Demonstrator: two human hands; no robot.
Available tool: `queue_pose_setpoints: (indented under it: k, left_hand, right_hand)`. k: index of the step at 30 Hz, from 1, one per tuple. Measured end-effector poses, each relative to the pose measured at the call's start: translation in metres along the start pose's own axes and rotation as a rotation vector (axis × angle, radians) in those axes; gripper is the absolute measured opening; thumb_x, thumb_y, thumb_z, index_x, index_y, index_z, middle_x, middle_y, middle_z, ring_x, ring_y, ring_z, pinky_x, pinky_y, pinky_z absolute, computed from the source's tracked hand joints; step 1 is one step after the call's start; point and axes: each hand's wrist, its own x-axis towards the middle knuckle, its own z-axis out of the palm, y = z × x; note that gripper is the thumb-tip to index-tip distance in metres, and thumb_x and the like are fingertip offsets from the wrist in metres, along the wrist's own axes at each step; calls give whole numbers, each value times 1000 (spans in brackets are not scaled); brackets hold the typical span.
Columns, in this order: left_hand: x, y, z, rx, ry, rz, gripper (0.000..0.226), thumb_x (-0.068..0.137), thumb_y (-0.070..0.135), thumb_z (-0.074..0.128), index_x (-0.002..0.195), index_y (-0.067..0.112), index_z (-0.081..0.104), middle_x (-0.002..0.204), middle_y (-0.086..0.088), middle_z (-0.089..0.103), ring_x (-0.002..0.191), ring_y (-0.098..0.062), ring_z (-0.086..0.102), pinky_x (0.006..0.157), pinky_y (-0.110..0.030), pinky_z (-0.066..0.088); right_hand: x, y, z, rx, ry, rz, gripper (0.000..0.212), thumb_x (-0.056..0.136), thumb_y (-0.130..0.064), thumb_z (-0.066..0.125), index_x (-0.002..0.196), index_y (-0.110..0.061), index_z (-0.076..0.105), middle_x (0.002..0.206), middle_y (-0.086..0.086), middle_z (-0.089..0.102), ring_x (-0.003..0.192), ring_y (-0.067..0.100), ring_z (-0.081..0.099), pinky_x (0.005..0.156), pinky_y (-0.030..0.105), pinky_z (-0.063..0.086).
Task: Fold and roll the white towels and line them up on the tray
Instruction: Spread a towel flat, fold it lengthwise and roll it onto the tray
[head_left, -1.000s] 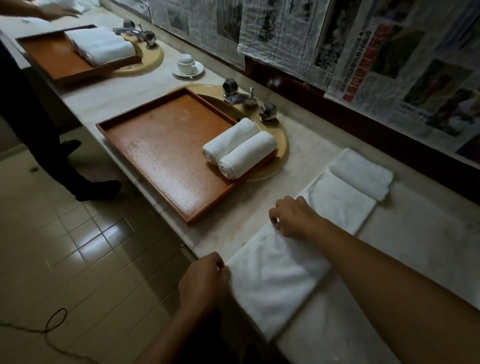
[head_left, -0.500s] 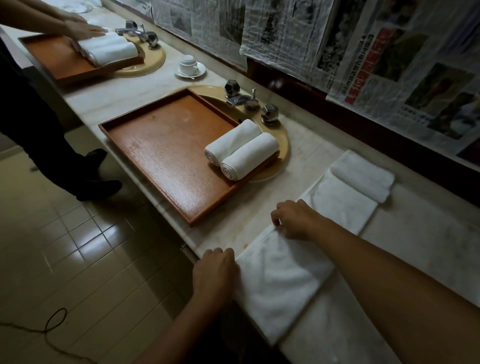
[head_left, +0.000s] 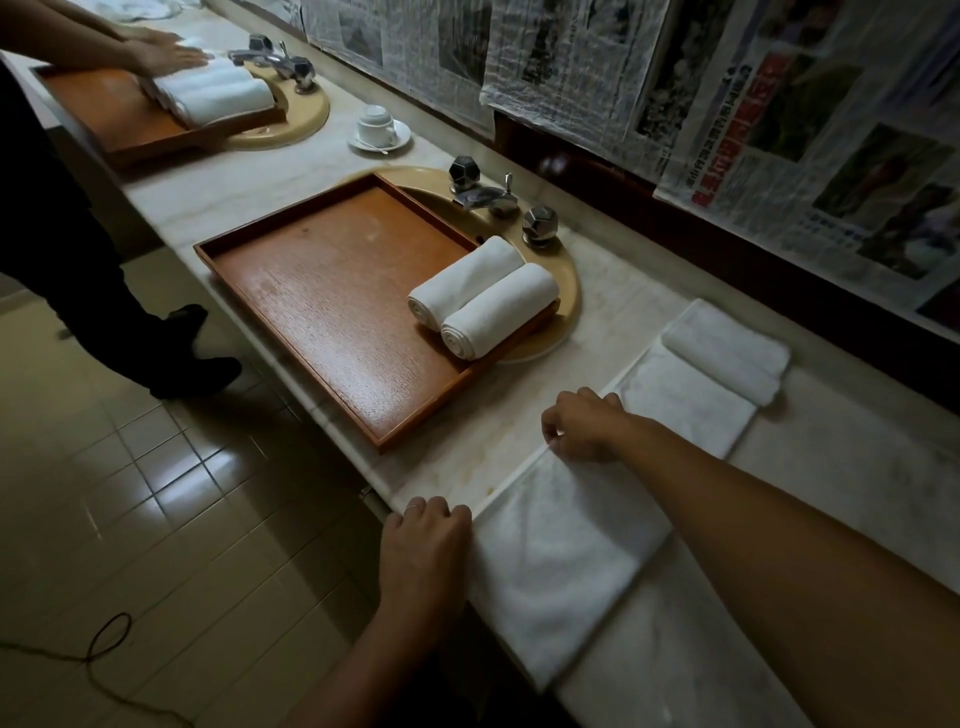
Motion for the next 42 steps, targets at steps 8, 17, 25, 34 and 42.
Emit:
queue_pose_setpoints:
  k: [8,17,25,34,42]
  left_hand:
    - [1,-12,12,-183,97,-110,17,101,39,40,105,31,54,104,10,54,96,-14,47,76,-30,39]
    - [10,-13,1,-139,-19,-160,13,97,23,47,93,28,58,90,8,60,88,-15,52,84,-35,39]
    - [32,-21,-26,14,-175,-92,11,88,29,52,80,22,48,86,3,59,87,-22,60,80,-38,40]
    - [58,32,-9,-49,15,34,17,101,26,43,103,16,57,101,-4,58,79,-19,43,70,-33,30]
    - [61,32,-2,-155,6,-10,13,102,20,43,97,18,55,96,-3,57,80,-19,44,65,-33,28]
  right_hand:
    - [8,-6,4,35,-13,62,17,99,-24,46,101,-30,61,111,0,48,116,25,39,92,46,28]
    - [7,-3,21,98,162,122,17,99,-37,49,110,-28,59,120,1,49,116,24,40,96,44,33]
    - [-11,23,38,278,377,191,28,97,-19,51,125,-21,56,130,4,48,107,26,54,89,32,47]
    - [-10,28,32,-62,308,-67,26,95,-19,55,119,-22,65,121,0,54,104,20,52,89,35,51]
    - [-3,32,26,-92,290,-117,11,96,-23,56,105,-21,62,108,-2,53,94,18,47,81,30,44]
